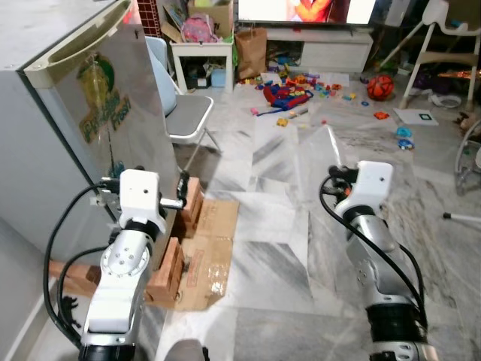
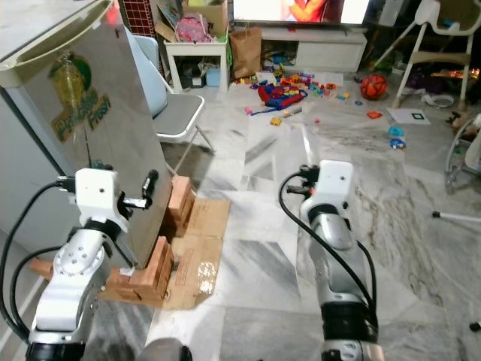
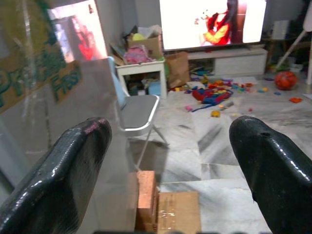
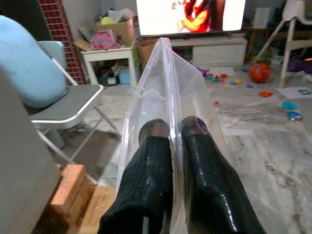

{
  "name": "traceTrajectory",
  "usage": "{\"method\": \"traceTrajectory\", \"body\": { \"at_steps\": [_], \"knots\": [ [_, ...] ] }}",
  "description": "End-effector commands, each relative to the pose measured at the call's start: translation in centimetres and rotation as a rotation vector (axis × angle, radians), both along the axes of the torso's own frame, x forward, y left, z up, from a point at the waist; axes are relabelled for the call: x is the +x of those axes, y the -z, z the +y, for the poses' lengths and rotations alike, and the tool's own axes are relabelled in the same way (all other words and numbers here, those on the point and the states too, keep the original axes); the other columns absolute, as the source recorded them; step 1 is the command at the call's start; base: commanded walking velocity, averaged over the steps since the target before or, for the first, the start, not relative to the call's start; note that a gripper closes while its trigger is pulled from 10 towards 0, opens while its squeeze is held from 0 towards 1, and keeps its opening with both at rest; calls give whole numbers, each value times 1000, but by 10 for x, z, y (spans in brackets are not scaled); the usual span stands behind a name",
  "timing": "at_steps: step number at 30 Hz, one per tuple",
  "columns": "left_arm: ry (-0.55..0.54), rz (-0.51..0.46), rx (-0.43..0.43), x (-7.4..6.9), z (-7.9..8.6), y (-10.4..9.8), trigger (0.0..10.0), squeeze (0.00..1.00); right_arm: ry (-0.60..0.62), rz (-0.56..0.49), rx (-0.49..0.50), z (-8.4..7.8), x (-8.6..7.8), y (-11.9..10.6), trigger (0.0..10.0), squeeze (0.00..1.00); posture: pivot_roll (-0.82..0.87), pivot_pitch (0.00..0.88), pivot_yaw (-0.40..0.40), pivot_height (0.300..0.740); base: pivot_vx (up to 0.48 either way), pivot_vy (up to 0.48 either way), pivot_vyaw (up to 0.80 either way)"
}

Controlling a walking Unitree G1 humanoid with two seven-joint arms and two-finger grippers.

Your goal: Restocking fridge

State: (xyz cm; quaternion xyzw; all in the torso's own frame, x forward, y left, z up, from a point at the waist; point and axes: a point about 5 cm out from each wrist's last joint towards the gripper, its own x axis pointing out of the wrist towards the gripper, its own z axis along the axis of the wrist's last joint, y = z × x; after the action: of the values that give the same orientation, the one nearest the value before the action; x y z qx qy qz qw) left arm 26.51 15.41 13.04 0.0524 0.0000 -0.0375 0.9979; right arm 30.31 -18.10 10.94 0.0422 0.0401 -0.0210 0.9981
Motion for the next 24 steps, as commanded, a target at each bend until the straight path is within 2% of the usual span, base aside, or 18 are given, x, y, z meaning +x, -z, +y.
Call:
{"method": "traceTrajectory", "body": {
  "at_steps": [1,4,6,9,11,17,24],
  "knots": [
    [-61,-8,23,2,9,0,10000,0,4,-29,2,2,2,-7,10000,0,53,0,-33,740,0,0,0],
    [-95,-5,14,2,15,0,10000,0,5,-32,5,1,2,-7,10000,0,52,0,-34,740,0,0,0],
    [-160,2,12,2,25,2,10000,0,-18,-43,-5,2,1,-9,10000,0,51,0,-35,740,0,0,0],
    [-210,12,22,3,35,3,10000,0,-18,-43,-6,3,-1,-9,10000,0,49,0,-36,740,166,0,779],
    [-213,16,5,4,36,4,10000,0,-12,-35,2,3,-1,-8,10000,0,48,0,-36,740,266,349,600],
    [-209,12,2,6,34,2,10000,0,0,-29,-6,0,-2,-7,10000,0,45,0,-37,740,126,418,0],
    [-204,21,-19,9,31,0,10000,0,23,-21,-11,-3,-4,-6,10000,0,48,0,-29,740,0,0,0]
  ]
}}
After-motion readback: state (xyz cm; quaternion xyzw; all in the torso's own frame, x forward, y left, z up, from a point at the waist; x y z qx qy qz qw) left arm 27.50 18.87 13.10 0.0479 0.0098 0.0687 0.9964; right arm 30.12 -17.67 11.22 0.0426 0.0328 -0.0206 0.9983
